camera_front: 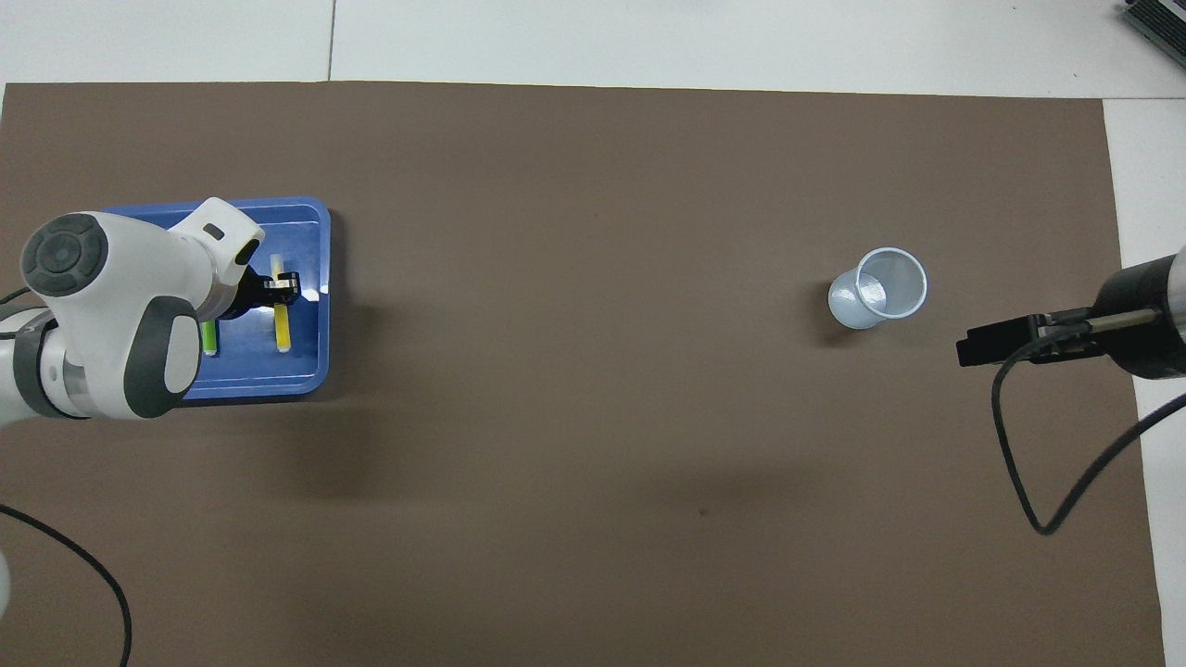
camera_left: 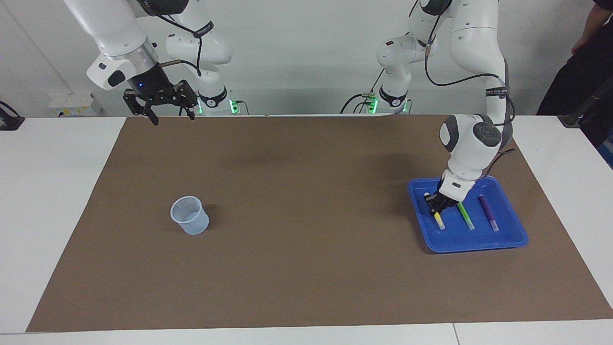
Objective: Right arm passes pens to left for tray arrangement
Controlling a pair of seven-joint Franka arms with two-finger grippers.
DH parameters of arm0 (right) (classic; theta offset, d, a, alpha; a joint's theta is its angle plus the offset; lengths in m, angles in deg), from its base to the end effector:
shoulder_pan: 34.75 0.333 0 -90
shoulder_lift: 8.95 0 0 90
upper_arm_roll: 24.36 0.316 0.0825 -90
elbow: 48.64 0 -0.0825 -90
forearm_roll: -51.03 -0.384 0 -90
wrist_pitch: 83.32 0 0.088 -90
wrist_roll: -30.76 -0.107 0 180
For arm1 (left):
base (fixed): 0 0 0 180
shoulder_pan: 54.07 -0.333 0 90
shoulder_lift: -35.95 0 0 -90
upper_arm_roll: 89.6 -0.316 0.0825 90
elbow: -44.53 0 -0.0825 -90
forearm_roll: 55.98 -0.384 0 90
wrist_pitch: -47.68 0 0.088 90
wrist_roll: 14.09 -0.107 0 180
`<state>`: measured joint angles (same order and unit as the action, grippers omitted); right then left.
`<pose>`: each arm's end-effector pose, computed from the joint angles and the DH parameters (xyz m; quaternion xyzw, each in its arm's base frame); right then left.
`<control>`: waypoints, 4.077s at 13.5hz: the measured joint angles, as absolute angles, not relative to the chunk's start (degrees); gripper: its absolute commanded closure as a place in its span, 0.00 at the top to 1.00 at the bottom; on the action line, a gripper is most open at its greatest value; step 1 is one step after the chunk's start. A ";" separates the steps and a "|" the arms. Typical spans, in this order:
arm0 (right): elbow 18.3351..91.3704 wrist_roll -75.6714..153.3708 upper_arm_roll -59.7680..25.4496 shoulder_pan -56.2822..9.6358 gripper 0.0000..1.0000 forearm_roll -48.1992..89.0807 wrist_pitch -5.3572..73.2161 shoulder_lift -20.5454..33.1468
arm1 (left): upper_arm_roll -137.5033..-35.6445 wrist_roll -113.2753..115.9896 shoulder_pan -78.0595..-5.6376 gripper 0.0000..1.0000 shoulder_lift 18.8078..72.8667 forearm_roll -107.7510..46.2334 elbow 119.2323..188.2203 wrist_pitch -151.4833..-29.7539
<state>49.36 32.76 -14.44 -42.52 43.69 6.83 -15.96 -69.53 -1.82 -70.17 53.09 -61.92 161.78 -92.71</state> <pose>0.5146 0.0384 0.6239 -0.9979 -0.0347 0.0082 0.0535 0.6022 -0.0350 0.3142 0.9969 0.0447 0.0601 0.0234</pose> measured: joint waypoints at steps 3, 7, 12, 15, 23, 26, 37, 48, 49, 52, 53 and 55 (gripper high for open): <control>49.37 32.76 -14.45 -42.67 1.00 43.69 6.84 -15.97 | -69.57 -2.11 -70.17 0.00 53.53 -62.75 161.78 -93.24; 49.37 32.76 -14.45 -42.70 1.00 43.69 6.85 -15.97 | -69.72 -2.98 -70.31 0.24 54.13 -63.18 161.78 -93.46; 49.37 32.76 -14.47 -42.81 1.00 43.69 6.86 -15.98 | -69.73 -3.03 -70.32 1.00 54.19 -63.20 161.78 -93.46; 49.38 32.76 -14.48 -42.95 1.00 43.69 6.86 -15.98 | -69.73 -3.07 -70.32 1.00 54.09 -63.24 160.79 -92.79; 49.39 32.76 -14.49 -43.91 1.00 43.69 6.86 -16.09 | -69.79 -3.13 -70.40 1.00 49.50 -63.33 152.91 -87.07; 49.39 32.76 -14.49 -43.92 1.00 43.69 6.86 -16.49 | -69.79 -3.28 -70.65 1.00 48.44 -63.35 147.50 -78.69; 50.30 32.76 -14.49 -43.99 1.00 43.79 6.85 -16.86 | -70.01 -6.68 -70.99 1.00 38.71 -59.16 138.61 -49.46; 50.51 32.76 -14.47 -44.28 1.00 45.13 6.14 -17.81 | -70.11 -10.92 -71.70 1.00 31.21 -58.38 138.93 -38.68; 50.51 32.76 -14.47 -44.28 1.00 45.14 6.10 -17.91 | -70.08 -11.05 -71.70 1.00 31.23 -58.38 139.00 -38.82; 50.56 32.76 -14.47 -44.29 1.00 45.14 5.63 -17.95 | -70.02 -11.06 -71.70 1.00 31.22 -58.37 139.10 -39.06; 50.58 32.76 -14.48 -44.29 1.00 45.14 5.54 -17.95 | -69.97 -11.06 -71.70 1.00 31.22 -58.36 139.11 -39.22; 50.59 32.76 -14.49 -44.29 1.00 45.14 5.52 -17.96 | -70.08 -11.05 -71.73 1.00 31.22 -58.36 139.15 -40.51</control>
